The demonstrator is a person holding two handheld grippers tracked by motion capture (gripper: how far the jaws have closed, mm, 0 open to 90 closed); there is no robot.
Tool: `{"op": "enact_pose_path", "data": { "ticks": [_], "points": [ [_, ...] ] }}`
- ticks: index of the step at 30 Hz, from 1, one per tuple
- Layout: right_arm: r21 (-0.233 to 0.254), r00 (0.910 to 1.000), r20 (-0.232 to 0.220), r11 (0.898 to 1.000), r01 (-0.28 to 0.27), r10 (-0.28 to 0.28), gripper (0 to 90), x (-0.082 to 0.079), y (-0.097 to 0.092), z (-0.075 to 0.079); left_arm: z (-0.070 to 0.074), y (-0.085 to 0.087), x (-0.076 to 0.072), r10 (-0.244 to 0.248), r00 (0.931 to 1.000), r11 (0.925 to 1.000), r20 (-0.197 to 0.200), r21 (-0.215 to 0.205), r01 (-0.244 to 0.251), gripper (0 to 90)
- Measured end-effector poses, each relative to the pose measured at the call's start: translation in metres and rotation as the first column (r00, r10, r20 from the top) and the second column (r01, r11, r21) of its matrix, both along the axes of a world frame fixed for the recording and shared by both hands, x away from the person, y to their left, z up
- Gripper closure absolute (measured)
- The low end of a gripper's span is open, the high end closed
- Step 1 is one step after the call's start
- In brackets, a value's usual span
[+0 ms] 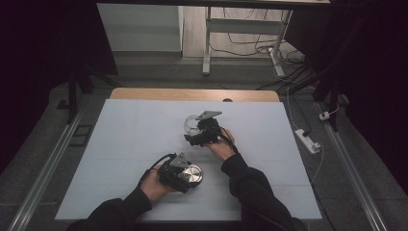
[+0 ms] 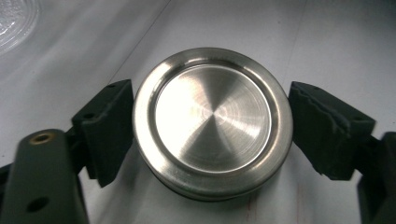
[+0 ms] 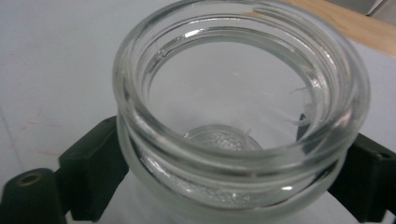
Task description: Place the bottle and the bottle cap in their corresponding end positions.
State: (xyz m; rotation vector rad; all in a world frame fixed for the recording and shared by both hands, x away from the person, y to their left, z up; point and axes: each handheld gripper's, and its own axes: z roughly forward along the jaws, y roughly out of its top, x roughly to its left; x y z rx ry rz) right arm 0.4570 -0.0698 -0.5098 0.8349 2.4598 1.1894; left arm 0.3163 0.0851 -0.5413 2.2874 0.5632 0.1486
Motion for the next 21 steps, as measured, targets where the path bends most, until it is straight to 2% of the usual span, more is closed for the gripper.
{"op": "enact_pose_path", "data": {
  "ticks": [3, 6, 13, 18, 21],
  "points": [
    [0.013, 0.9998, -0.014, 1.0, -0.012, 0.013, 3.0, -0.001, -0.001, 0.002, 0.001, 0.001, -0.001, -0.008, 1.0, 0.9999, -0.003, -0.007, 0.008, 13.8],
    [0.018, 0.9999, -0.009, 1.0, -0.012, 0.012, 1.2, -0.003, -0.003, 0.006, 0.004, 0.003, -0.003, -0.012, 0.9999, 0.9998, 0.002, -0.018, 0.012, 10.7],
    [0.012, 0.9986, -0.051, 1.0, -0.017, 0.018, 1.1, -0.009, -0.011, 0.017, 0.012, 0.016, -0.007, 0.022, 0.9996, 0.9959, -0.017, -0.088, -0.023, 6.3],
    [0.003, 0.9985, -0.048, 1.0, -0.028, 0.028, 0.0, -0.017, -0.015, 0.023, 0.017, 0.027, -0.009, 0.04, 0.999, 0.9924, -0.018, -0.116, -0.042, 3.6],
    [0.005, 0.9986, -0.039, 0.999, -0.037, 0.037, 0.0, -0.024, -0.017, 0.028, 0.02, 0.035, -0.011, 0.049, 0.9986, 0.9915, -0.022, -0.12, -0.051, 2.4]
  ]
}}
